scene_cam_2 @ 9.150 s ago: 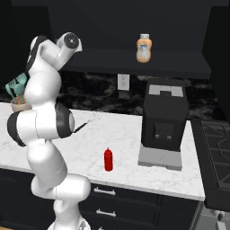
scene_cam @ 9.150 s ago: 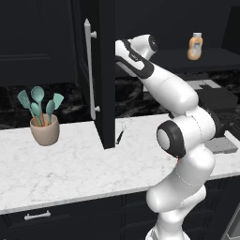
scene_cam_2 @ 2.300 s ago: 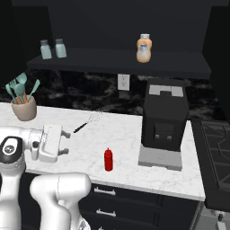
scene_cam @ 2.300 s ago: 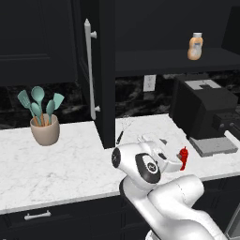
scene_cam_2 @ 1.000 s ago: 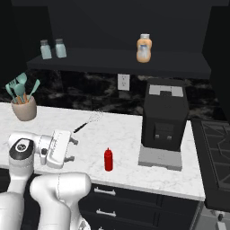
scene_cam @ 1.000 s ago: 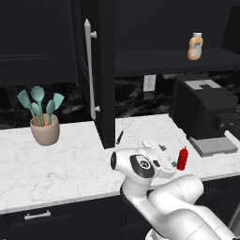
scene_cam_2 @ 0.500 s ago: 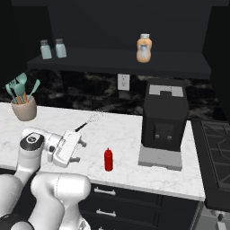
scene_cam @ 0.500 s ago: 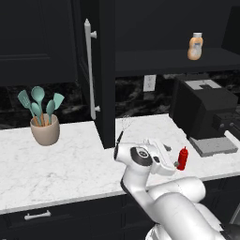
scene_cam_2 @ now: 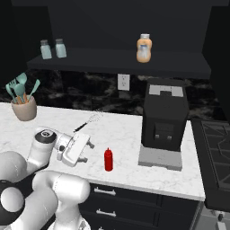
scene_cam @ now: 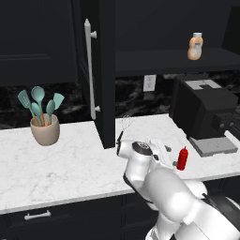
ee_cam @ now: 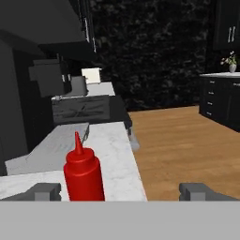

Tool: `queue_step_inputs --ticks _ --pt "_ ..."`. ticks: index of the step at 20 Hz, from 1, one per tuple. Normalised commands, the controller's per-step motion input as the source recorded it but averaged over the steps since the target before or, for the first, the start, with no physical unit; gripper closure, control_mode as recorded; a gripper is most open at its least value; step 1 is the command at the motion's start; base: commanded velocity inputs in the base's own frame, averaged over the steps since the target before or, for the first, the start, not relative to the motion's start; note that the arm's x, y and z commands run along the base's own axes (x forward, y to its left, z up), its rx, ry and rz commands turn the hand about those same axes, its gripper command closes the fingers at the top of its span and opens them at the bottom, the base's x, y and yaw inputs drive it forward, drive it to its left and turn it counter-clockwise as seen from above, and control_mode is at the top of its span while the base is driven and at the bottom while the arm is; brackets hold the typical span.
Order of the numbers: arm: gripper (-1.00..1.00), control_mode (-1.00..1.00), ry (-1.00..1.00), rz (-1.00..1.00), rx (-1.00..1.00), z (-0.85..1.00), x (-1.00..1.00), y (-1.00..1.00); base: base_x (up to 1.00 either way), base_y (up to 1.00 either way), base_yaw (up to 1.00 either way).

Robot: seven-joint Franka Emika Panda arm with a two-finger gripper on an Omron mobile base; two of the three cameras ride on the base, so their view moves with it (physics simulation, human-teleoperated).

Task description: Put the shaker and condiment bottle from the counter next to their counterparts in the cabinet.

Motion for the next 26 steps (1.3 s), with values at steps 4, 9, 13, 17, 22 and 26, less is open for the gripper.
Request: queue_step_inputs --ticks 4,9,13,17,22,26 --pt "-1.00 -1.00 0.00 0.00 0.00 -0.43 0.27 -0.37 0.00 0.00 0.00" --pt "-1.00 -1.00 0.00 0.05 0.00 -0.23 0.18 -0.25 0.00 0.00 0.00" --pt "-1.00 -1.00 -0.01 0.04 0.00 -0.09 0.06 -0.22 0.00 0.00 0.00" --pt "-1.00 -1.00 0.00 0.02 0.00 -0.12 -0.09 -0.17 0.00 0.00 0.00" --pt "-1.00 -1.00 0.00 0.00 0.00 -0.11 -0.10 -0.20 0.00 0.00 0.00" --pt "-1.00 -1.00 0.00 0.00 0.00 -0.14 -0.09 -0.15 0.00 0.00 0.00"
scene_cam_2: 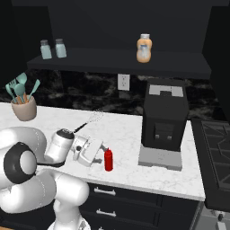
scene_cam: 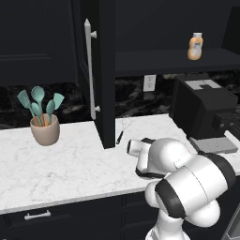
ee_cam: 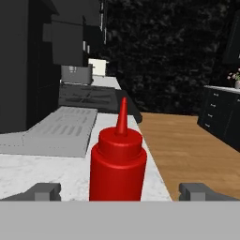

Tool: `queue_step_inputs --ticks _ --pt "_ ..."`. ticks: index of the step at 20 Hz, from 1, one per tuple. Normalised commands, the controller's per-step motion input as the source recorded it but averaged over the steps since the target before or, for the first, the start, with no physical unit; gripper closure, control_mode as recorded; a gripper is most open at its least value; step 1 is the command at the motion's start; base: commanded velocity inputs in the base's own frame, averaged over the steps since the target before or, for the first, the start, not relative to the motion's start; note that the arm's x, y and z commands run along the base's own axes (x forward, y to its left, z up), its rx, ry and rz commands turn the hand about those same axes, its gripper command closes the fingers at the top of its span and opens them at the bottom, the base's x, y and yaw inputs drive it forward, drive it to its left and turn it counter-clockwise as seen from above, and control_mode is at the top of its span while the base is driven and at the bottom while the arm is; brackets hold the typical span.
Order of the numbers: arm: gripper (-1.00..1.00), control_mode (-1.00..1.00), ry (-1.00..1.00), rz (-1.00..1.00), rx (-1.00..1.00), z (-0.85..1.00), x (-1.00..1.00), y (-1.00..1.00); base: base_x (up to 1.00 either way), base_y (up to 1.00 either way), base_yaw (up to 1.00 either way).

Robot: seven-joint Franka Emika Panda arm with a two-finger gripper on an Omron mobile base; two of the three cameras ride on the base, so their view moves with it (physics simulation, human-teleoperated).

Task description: Put the shaker and condiment bottle from the counter next to their counterparts in the cabinet.

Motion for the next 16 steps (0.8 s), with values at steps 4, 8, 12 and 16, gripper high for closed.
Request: queue_step_inputs --ticks 4,8,12,16 --pt "-1.00 -1.00 0.00 0.00 0.00 -0.09 -0.10 -0.19 0.00 0.00 0.00" --pt "-1.00 -1.00 0.00 0.00 0.01 0.00 0.00 -0.31 0.00 0.00 0.00" --pt "1.00 -1.00 0.01 0.00 0.00 -0.01 0.08 -0.18 0.00 0.00 0.00" --pt "1.00 -1.00 0.01 0.01 0.00 0.16 0.00 -0.17 0.00 0.00 0.00"
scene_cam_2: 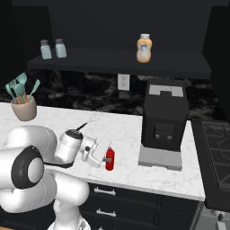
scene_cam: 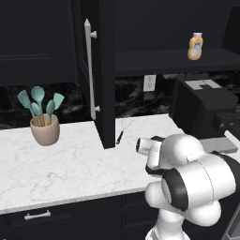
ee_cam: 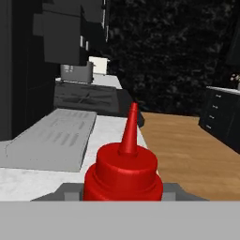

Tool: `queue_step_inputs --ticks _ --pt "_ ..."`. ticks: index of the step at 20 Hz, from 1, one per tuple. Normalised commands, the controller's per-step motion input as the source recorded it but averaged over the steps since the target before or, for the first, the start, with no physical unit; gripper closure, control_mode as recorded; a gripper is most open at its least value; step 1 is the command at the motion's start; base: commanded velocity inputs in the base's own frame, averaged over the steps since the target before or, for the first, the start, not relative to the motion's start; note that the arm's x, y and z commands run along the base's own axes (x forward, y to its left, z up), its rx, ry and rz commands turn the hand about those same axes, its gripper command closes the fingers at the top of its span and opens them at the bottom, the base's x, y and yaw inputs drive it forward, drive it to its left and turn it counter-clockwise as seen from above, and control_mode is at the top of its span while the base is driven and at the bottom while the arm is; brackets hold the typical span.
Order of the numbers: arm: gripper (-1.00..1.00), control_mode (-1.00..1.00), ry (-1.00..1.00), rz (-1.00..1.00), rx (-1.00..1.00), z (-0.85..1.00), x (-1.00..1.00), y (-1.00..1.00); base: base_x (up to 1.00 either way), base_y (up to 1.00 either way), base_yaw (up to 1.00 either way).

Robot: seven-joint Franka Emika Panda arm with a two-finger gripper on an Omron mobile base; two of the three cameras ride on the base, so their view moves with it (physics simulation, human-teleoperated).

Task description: Put the shaker and condiment bottle from the counter next to their counterparts in the cabinet.

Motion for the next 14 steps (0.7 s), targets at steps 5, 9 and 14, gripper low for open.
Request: queue_step_inputs --ticks 5,9,14 --pt "1.00 -1.00 0.00 0.15 0.00 0.65 -0.10 0.00 0.00 0.00 0.00" --pt "1.00 -1.00 -0.03 0.32 0.00 0.72 -0.26 0.00 0.00 0.00 0.00" --pt "1.00 -1.00 0.00 0.41 0.00 0.76 -0.20 0.00 0.00 0.00 0.00"
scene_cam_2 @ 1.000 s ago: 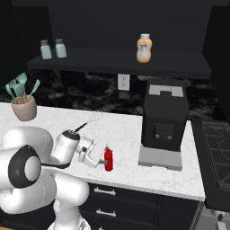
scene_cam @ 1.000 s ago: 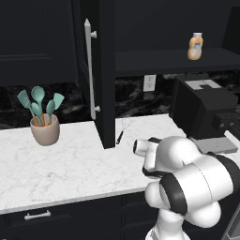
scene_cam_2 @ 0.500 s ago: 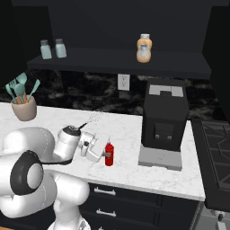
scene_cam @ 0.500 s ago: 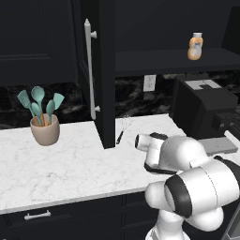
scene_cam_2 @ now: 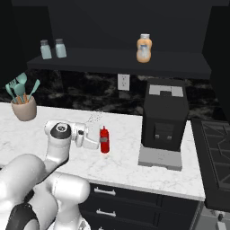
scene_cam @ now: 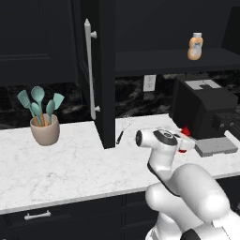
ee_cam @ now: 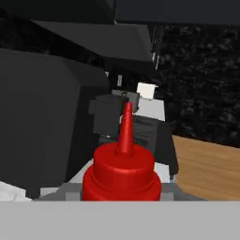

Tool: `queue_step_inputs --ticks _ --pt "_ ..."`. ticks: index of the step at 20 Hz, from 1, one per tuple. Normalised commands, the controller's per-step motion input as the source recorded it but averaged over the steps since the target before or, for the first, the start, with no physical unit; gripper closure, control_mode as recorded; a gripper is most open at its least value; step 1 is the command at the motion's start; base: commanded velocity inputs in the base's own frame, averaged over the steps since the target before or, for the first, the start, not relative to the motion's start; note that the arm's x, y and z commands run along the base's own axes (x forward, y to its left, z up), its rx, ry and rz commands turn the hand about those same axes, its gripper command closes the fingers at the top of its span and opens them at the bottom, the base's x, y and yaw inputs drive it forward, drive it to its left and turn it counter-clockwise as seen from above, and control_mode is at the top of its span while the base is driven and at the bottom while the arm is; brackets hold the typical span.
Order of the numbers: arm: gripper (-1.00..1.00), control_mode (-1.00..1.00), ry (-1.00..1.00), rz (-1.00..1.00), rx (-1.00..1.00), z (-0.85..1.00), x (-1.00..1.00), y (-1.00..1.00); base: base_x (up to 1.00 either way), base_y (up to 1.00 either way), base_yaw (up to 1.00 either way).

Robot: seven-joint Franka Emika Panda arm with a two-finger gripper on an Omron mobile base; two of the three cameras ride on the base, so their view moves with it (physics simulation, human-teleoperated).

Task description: Put the shaker and condiment bottle from the counter next to their counterparts in the cabinet.

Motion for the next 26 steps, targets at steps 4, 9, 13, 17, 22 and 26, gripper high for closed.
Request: queue_step_inputs --ticks 4,9,13,17,22,26 --pt "1.00 -1.00 -0.02 0.36 0.00 0.76 -0.26 0.00 0.00 0.00 0.00" --pt "1.00 -1.00 -0.06 0.28 0.00 0.84 -0.58 0.00 0.00 0.00 0.00" --pt "1.00 -1.00 -0.08 0.17 0.00 0.89 -0.49 0.00 0.00 0.00 0.00" --pt "1.00 -1.00 -0.08 0.15 0.00 0.96 -0.57 0.00 0.00 0.00 0.00" --pt "1.00 -1.00 -0.15 0.20 0.00 0.90 -0.58 0.00 0.00 0.00 0.00" --pt "1.00 -1.00 -0.17 0.24 0.00 0.86 -0.55 0.00 0.00 0.00 0.00"
